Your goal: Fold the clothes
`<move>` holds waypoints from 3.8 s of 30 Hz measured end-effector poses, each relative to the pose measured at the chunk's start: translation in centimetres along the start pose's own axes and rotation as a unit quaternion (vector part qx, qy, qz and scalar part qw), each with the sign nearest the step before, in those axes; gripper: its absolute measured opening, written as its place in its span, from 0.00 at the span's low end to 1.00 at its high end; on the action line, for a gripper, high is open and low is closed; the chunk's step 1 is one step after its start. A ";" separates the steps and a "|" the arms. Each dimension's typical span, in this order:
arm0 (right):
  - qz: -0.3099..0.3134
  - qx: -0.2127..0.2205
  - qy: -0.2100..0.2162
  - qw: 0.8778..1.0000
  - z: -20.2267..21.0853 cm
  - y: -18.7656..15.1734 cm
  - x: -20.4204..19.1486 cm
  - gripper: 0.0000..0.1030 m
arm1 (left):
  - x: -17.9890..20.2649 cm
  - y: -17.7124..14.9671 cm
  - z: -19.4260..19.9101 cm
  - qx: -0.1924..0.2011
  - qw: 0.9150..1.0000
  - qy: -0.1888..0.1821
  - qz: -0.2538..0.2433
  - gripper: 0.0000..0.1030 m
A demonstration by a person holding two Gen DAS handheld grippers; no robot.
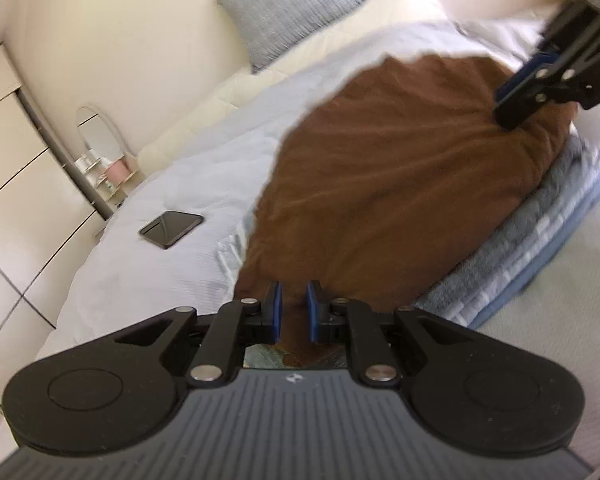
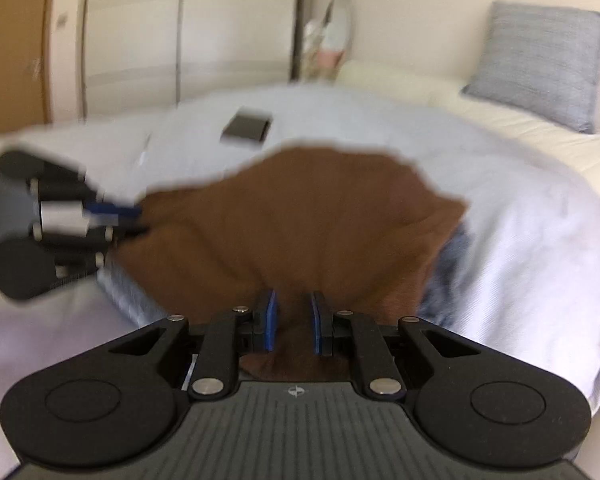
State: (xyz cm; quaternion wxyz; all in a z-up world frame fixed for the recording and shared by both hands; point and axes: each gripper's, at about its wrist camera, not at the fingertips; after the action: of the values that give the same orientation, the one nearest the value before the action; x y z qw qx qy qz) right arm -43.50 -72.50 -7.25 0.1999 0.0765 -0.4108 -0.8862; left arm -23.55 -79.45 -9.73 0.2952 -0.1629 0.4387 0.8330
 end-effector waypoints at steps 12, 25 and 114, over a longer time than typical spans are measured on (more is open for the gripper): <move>-0.079 -0.015 -0.007 0.997 1.9 -3.3 3.4 0.15 | -0.4 -0.4 0.7 -0.003 1.000 -0.009 0.005 0.12; -0.056 -0.016 -0.025 0.998 -3.1 1.1 6.6 0.17 | 0.6 0.6 -0.6 -0.007 1.000 -0.024 -0.003 0.12; -0.219 -0.097 -0.074 0.968 6.2 -7.2 -5.4 0.98 | 2.6 -7.5 12.9 -0.117 0.952 -0.067 0.275 0.99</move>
State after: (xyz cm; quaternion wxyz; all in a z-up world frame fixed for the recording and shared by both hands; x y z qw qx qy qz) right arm -42.53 -61.76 -8.82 -0.0241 0.0787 -0.3094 -0.9474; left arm -21.01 -64.58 -8.63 0.0622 -0.0127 0.3451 0.9364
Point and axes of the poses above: each gripper's, at about its wrist camera, not at the fingertips, and z roughly against the way its jaws point, x to its right, y to its top, and after that the axes turned 12 degrees about -x, right-handed
